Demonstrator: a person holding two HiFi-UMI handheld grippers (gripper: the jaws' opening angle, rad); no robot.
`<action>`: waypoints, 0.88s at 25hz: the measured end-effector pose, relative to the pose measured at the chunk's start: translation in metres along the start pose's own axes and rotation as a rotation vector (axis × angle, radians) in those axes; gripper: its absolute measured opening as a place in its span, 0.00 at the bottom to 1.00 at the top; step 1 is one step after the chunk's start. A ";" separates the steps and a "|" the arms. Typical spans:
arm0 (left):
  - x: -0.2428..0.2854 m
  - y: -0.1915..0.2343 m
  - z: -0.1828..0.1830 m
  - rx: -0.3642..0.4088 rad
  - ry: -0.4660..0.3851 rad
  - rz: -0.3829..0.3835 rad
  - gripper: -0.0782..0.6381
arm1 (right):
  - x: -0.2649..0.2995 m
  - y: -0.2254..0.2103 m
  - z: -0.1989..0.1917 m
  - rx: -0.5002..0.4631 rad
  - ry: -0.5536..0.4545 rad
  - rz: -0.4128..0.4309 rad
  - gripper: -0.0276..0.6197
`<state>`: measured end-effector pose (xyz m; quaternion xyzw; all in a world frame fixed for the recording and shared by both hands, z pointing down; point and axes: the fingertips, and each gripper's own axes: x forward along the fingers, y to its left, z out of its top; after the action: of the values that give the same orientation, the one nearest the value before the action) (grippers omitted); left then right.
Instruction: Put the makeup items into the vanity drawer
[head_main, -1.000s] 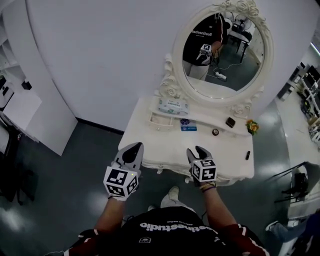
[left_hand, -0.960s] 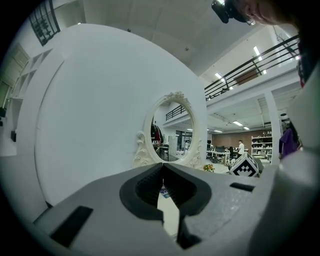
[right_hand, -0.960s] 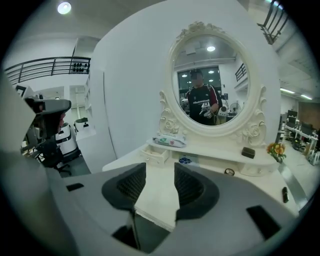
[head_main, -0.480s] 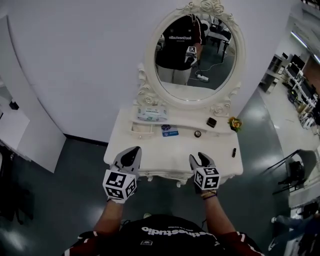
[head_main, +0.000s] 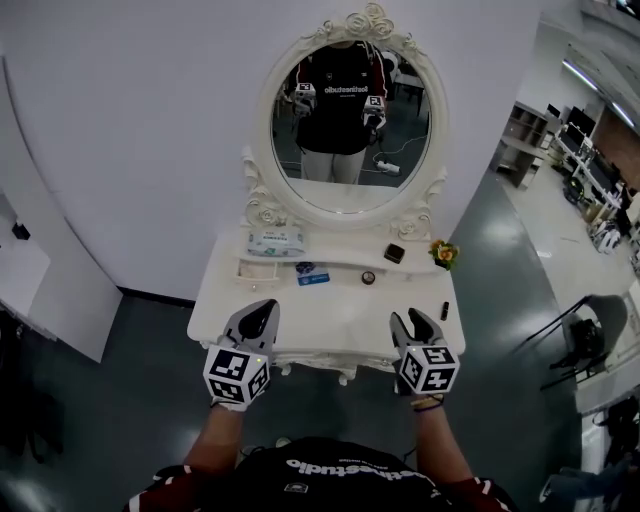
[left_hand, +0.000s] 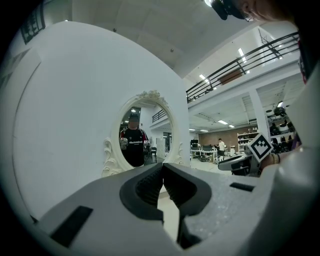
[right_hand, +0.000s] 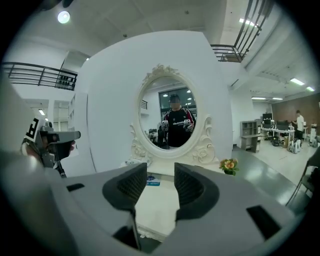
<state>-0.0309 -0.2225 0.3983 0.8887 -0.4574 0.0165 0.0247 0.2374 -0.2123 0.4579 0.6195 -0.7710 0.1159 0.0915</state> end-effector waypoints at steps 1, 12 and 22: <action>0.001 -0.003 0.001 0.003 -0.003 0.004 0.12 | -0.005 -0.003 0.006 -0.001 -0.015 0.000 0.30; -0.001 -0.015 0.021 0.029 -0.033 0.043 0.12 | -0.040 -0.009 0.056 -0.019 -0.160 -0.003 0.25; -0.006 -0.024 0.032 0.038 -0.059 0.044 0.12 | -0.052 -0.009 0.064 -0.021 -0.187 -0.008 0.13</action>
<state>-0.0146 -0.2053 0.3654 0.8790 -0.4768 -0.0004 -0.0063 0.2574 -0.1838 0.3826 0.6298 -0.7747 0.0489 0.0261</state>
